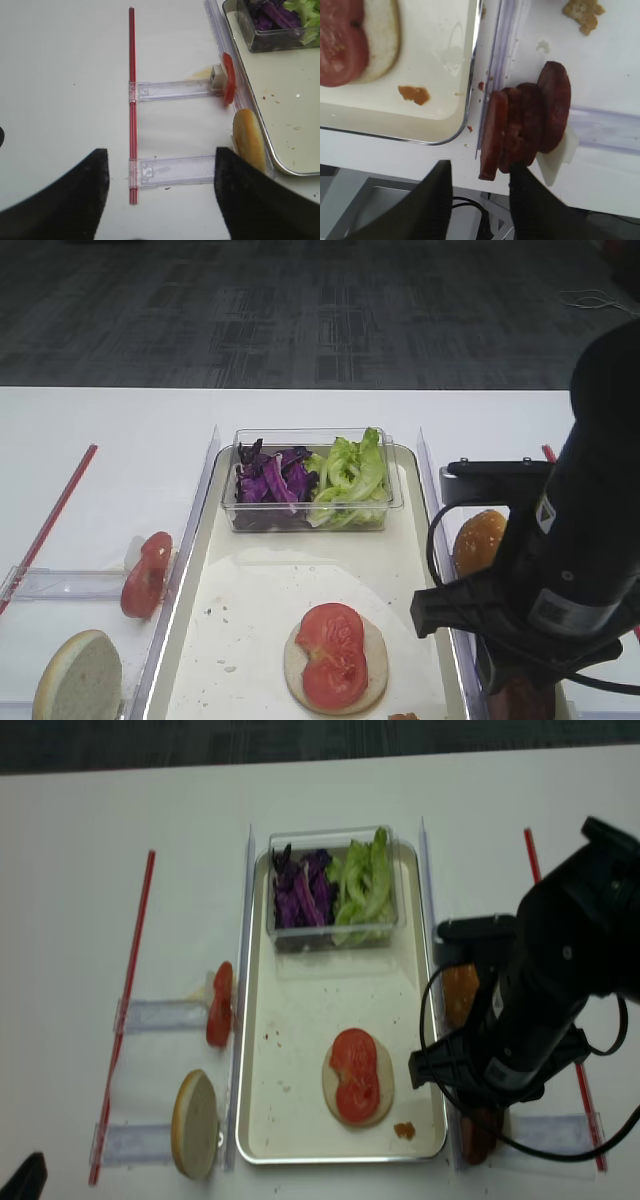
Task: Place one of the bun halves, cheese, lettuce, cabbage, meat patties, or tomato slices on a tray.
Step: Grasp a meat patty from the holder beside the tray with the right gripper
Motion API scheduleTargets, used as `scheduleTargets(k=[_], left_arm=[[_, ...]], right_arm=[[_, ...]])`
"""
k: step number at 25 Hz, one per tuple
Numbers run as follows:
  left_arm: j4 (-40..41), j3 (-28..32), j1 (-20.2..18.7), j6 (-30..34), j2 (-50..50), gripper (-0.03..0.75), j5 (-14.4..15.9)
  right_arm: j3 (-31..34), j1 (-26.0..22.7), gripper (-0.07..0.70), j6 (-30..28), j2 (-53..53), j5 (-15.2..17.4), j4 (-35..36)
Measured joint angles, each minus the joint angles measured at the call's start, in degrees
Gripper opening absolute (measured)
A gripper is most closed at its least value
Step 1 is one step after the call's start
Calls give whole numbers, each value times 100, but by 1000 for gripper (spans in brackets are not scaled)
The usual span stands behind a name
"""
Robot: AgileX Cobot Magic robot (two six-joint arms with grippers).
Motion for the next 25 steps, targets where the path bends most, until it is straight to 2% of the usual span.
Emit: scheduleTargets(k=[17,25], left_arm=[[0,0,0,0,0,429,0],[0,0,0,0,0,429,0]], right_arm=[[-27,0,331,-1,649,-209,-126],[-27,0,255,-1,742,-235,-126]])
